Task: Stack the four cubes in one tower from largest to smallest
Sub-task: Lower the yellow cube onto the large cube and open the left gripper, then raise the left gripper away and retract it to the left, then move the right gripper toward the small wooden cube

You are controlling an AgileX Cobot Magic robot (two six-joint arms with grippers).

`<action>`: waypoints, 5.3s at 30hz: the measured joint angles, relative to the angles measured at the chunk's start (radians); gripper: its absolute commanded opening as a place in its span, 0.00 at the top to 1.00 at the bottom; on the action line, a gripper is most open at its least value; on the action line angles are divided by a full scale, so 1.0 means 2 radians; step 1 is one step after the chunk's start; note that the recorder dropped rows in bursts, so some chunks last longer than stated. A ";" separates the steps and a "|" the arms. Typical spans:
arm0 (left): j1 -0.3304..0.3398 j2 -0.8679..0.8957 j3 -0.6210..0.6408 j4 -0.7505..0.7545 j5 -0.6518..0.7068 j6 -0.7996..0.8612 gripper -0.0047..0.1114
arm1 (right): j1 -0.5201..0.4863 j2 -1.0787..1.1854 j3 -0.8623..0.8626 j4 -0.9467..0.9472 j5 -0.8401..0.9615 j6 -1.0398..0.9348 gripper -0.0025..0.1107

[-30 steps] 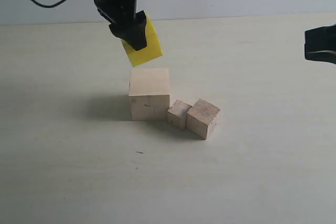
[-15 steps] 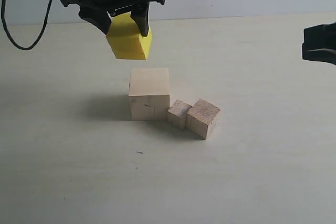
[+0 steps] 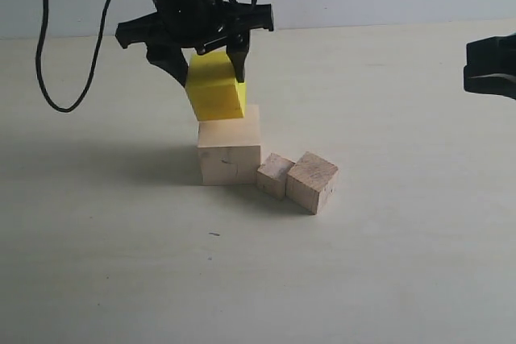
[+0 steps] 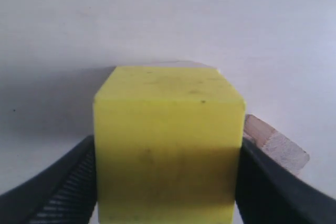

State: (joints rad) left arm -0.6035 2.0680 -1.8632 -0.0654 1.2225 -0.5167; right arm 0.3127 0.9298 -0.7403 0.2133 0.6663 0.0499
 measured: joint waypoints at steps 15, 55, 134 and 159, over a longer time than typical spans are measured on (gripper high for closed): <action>-0.013 0.012 0.000 -0.005 0.000 -0.017 0.96 | 0.000 0.000 0.000 0.004 0.000 0.000 0.98; -0.022 0.012 0.000 0.007 0.000 -0.049 0.96 | 0.000 0.000 0.000 0.010 0.000 -0.008 0.98; -0.023 -0.152 0.011 -0.055 0.002 0.198 0.96 | 0.000 0.012 0.017 0.033 -0.017 -0.012 0.98; 0.057 -0.393 0.388 0.029 -0.042 0.215 0.96 | 0.001 0.388 -0.175 0.392 -0.020 -0.268 0.98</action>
State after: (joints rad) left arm -0.4897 1.2829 -1.0877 -0.0080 1.1393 -0.0861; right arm 0.3142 1.7062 -1.0897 0.9979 0.6271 -0.4859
